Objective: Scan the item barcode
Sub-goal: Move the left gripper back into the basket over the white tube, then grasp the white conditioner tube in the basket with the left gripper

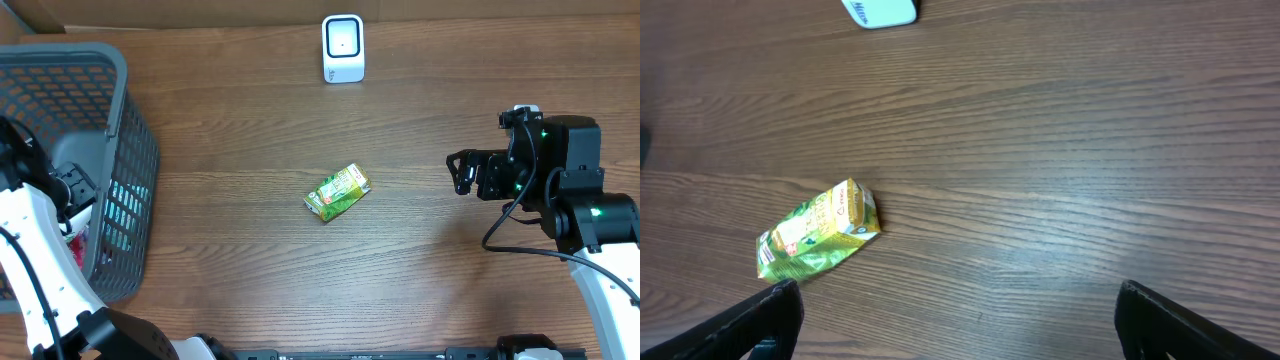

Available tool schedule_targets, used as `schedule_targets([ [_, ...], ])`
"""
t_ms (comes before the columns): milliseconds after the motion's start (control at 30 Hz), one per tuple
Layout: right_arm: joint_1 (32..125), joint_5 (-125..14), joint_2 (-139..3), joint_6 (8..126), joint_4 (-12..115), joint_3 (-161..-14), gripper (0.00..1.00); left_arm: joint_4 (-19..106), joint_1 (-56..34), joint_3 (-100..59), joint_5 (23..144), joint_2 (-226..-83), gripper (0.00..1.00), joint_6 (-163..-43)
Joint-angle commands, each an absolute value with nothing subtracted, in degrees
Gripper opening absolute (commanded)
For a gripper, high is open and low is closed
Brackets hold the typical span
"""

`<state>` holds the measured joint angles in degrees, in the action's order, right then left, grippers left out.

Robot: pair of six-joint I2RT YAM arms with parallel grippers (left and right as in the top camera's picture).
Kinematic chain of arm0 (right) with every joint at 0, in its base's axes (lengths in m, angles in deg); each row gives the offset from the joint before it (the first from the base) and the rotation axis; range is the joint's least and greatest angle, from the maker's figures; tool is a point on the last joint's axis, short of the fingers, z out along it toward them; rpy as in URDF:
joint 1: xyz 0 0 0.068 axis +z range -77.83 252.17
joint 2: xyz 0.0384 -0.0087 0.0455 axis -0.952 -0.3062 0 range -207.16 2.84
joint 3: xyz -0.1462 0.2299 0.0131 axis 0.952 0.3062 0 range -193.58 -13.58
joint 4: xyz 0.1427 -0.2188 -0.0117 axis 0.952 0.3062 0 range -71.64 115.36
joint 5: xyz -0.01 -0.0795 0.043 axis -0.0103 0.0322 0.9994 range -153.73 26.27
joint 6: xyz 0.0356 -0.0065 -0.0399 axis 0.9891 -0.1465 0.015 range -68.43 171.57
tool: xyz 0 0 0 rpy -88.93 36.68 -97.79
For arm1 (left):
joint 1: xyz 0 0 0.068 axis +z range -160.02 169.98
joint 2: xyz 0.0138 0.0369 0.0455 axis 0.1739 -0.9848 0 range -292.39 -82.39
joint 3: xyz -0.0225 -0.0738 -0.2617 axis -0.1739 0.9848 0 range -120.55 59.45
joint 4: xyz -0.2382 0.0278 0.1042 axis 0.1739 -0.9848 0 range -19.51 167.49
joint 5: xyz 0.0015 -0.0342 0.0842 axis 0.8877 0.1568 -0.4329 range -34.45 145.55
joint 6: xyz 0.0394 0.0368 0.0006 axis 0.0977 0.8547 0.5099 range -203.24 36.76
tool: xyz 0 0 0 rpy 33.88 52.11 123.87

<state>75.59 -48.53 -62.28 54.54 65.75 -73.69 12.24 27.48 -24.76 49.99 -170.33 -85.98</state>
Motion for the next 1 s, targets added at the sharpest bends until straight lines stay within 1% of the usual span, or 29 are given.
schedule_targets([
  [0,75.9,-48.2,-62.2,54.1,65.4,-75.5,1.0,11.2,27.1,-32.1,50.7,-170.0,0.62,-84.5],
  [100,75.9,-48.2,-62.2,54.1,65.4,-75.5,1.0,10.5,27.5,-36.8,50.5,-170.0,0.63,-84.8],
  [167,75.9,-48.2,-62.2,54.1,65.4,-75.5,1.0,10.4,28.2,-38.4,50.5,-170.0,0.63,-87.2],
  [433,75.9,-48.2,-62.2,54.1,65.4,-75.5,1.0,12.4,30.9,-33.1,47.9,-172.8,0.64,-88.3],
  [667,75.9,-48.2,-62.2,54.1,65.4,-75.5,1.0,13.4,30.9,-30.1,47.9,-179.0,0.66,-72.2],
  [733,75.9,-48.2,-62.2,54.1,65.4,-75.5,1.0,14.1,30.9,-30.1,47.8,-180.1,0.67,-70.7],
  [833,75.9,-48.2,-62.2,54.1,65.4,-75.5,1.0,15.6,31.0,-30.1,47.5,-181.7,0.73,-68.6],
  [967,75.9,-48.2,-62.2,54.1,65.4,-75.5,1.0,15.5,31.0,-30.1,47.4,-184.3,0.74,-65.1],
])
